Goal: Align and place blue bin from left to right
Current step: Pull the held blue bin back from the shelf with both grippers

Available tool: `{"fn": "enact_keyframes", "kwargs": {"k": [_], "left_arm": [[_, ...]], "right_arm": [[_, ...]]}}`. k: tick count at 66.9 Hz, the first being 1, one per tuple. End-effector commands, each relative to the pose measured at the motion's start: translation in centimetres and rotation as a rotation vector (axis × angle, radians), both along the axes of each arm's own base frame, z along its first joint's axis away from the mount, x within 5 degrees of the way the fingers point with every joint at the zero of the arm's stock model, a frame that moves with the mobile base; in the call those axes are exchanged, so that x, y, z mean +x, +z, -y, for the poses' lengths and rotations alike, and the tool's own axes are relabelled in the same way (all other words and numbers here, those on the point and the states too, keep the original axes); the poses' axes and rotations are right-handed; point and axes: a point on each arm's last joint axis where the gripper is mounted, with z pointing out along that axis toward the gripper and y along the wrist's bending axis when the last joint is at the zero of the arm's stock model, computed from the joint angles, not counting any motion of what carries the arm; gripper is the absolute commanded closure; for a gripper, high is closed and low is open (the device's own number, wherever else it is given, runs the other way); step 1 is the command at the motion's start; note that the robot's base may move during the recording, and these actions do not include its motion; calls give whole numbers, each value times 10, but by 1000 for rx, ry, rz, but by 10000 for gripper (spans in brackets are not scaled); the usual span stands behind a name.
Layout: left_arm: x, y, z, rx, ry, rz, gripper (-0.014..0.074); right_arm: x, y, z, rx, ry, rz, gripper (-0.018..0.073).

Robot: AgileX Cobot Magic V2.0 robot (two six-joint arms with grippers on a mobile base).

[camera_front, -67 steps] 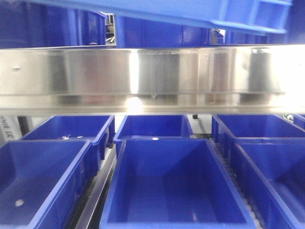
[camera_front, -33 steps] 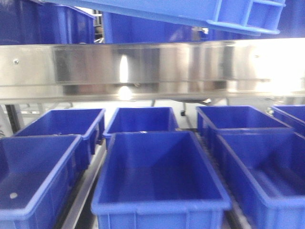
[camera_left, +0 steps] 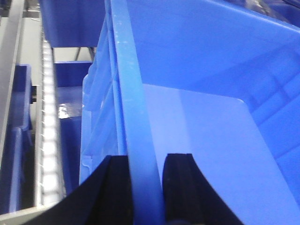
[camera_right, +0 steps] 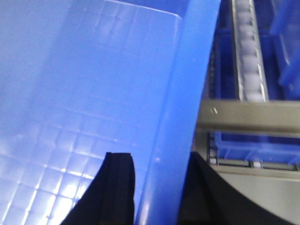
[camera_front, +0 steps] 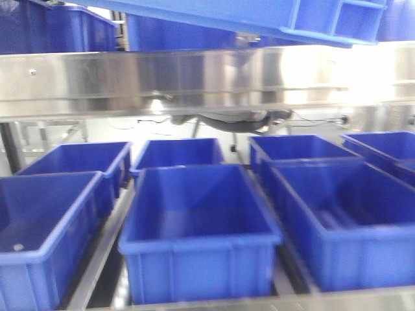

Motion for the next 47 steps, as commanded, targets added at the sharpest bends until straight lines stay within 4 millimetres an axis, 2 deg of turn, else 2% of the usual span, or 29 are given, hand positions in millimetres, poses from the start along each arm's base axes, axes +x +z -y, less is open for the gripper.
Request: {"fn": "enact_keyframes", "kwargs": {"k": [1,47], "left_arm": [[-8,22,-1,-35,-12,150,708],[-8,22,-1,-35,-12,150,708]], "right_arm": [[-4,16,0,3,20,108,629],[-4,16,0,3,20,108,629]]}}
